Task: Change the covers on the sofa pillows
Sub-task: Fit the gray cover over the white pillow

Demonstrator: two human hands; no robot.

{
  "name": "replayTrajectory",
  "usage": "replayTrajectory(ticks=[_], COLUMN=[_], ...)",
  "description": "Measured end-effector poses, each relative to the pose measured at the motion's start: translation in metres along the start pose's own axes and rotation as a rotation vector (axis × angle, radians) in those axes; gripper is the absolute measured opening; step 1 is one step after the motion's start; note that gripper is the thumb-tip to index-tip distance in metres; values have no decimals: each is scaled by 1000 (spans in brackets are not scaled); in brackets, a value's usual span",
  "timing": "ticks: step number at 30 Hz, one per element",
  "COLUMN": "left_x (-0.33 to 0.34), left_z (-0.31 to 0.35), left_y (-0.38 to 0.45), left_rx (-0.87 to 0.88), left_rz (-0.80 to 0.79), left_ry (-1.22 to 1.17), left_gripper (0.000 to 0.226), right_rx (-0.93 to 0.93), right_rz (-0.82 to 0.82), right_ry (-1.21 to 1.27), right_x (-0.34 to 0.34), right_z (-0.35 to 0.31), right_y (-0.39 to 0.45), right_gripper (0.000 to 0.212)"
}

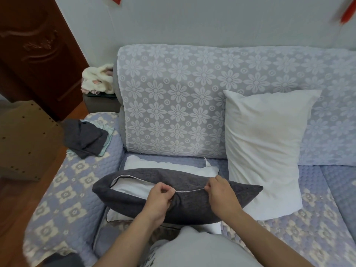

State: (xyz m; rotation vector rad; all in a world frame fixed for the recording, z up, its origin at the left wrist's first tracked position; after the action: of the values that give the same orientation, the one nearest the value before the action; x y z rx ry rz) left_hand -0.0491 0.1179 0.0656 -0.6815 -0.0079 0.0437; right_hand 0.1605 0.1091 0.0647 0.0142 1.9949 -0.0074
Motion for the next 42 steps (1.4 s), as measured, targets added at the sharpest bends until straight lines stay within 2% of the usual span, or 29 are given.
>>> replayTrajectory(ticks=[5,9,12,14,16,17,21,24,27,29,31,33,35,39,42], left_x=[-5,-8,-9,-8,-6,-5,0,-5,-12,-14,-15,-14,-14,-4,-6], left_z=[5,10,16,19,20,21,26,23,17,16,15,16,16,19,22], left_y=[3,7,12,15,19,21,24,29,35,37,39,40,40,39,49], left_rx=[106,200,219,203,152,123,73,23,-5,40,153,300,372,424,401], left_rz=[-93,-123,-163,-177,-186,-192,-288,-404,-463,-513,-545,-541,-504,-518,-481], left_ry=[144,411,572,538,410,340,147,133,88,164,365,534,578,594,601], left_gripper=[12,12,11,10,8,8,20,32,26,38,53,64,65,63,64], right_rx=[14,25,-27,-108,-137,-113,25,138,351,466,505,480,395,283,379], right_rz=[-61,-105,-78,-82,-171,-203,-160,-157,-118,-94,-83,-56,-66,-73,-40], right_ry=[-4,-24,13,62,98,111,103,111,281,363,377,334,220,-19,-69], right_x=[-2,-4,-7,-7,0,6,18,25,28,28,31,28,26,15,0], right_z=[1,-3,-22,-42,-67,-75,-87,-90,-88,-89,-90,-94,-97,-98,-76], right_y=[1,-1,-2,-3,-1,2,14,13,8,7,6,8,9,4,1], right_gripper=[13,11,9,16,18,19,17,13,4,5,8,11,15,17,14])
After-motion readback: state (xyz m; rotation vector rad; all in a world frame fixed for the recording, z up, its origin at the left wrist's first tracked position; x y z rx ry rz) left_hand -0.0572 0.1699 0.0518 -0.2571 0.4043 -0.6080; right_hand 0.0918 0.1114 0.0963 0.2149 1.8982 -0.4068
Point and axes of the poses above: each hand's wrist, its own y-axis towards the middle knuckle, its own x-axis out of the palm, z = x × y, the point moved 3 cm from there along y, towards the middle knuckle
